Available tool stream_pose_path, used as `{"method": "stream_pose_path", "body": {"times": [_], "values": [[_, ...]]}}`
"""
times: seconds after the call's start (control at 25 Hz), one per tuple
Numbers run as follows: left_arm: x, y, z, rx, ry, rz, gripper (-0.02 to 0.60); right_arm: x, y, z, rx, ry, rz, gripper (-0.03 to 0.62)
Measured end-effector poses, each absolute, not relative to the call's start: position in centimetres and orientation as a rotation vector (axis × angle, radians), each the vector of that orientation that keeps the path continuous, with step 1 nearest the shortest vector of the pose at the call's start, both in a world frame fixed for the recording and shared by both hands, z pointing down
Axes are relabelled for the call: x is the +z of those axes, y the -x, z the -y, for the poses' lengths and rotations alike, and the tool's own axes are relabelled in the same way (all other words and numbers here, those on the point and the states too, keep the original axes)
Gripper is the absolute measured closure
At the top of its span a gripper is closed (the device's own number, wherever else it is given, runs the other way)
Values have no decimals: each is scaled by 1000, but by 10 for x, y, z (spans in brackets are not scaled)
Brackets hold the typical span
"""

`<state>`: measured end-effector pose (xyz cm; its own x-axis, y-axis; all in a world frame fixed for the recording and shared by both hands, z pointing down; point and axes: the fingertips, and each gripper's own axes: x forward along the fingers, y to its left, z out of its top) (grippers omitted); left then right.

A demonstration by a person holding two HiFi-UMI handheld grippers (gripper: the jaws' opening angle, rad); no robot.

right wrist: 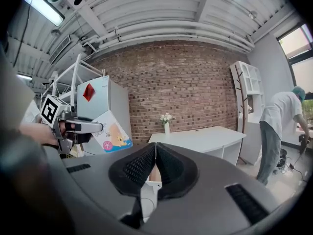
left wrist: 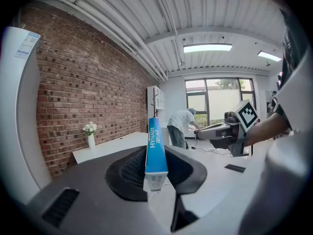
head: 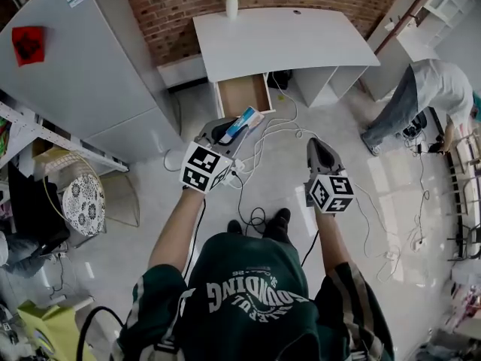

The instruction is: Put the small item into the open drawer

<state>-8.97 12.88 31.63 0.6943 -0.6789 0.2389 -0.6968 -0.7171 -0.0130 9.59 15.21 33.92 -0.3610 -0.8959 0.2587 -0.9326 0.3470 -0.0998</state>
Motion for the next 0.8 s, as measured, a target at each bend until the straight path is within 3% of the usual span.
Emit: {"method": "stream_pose_path", "body": {"times": [0.8], "values": [[325,106,-128,333,-2808,1143,492,347,-75,-154,342,-1653,2434,569]]}}
